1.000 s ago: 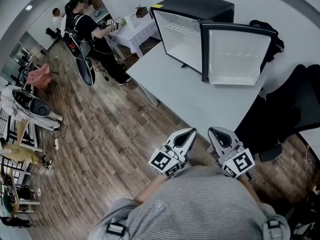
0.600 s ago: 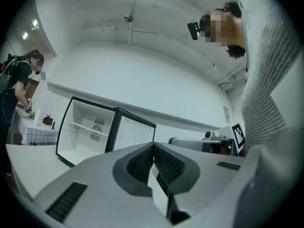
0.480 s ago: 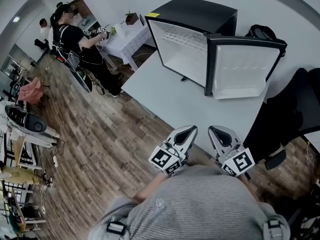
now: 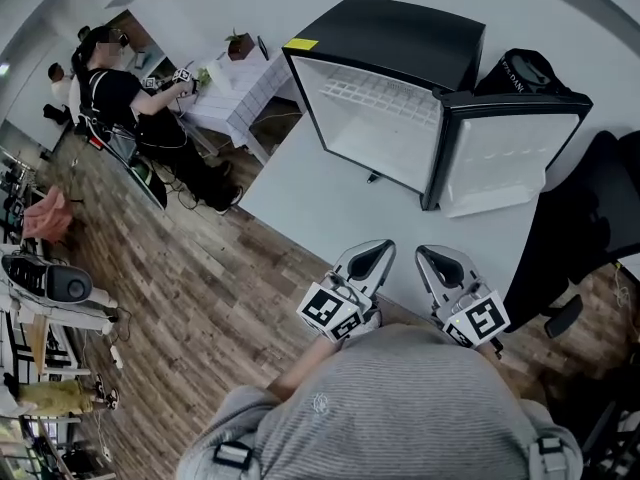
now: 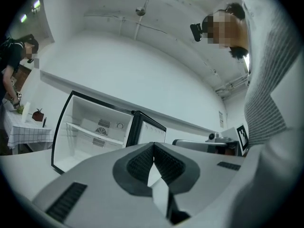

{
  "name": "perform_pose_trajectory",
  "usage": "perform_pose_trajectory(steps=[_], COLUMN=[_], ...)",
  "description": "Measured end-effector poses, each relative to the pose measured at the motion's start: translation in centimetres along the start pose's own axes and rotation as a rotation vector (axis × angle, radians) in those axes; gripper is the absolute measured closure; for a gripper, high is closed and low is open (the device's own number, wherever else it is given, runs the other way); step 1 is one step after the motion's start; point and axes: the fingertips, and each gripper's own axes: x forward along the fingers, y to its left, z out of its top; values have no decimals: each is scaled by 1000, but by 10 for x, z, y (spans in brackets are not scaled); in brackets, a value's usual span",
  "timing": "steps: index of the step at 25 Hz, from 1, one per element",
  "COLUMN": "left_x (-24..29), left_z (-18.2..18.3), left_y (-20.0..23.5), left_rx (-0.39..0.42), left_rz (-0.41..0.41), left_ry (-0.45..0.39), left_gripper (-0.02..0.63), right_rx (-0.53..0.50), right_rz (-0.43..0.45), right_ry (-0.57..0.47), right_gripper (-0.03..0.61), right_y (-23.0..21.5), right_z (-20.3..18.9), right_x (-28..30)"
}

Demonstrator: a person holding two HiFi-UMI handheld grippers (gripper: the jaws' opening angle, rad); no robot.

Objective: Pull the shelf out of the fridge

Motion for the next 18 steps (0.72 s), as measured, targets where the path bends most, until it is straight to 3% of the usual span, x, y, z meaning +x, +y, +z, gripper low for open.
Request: perform_pose_trajectory(steps=[4,10,18], left_x=[7,37,73], left_z=[7,25,29], left_y=[38,107,157], left_rx=[-76,-328,-693], left_rz=[-10,-11,-52], left_ry=[-4,-48,-110], left_gripper=[603,603,603], right_rx=[-10,-33,-48], right_rz=[-26,-72,-140], right_ry=[3,12,39], right_gripper=[566,565,565], right_y=[-3,-6,-16], right_z=[-1,-4,-13], right_x=[28,60,80])
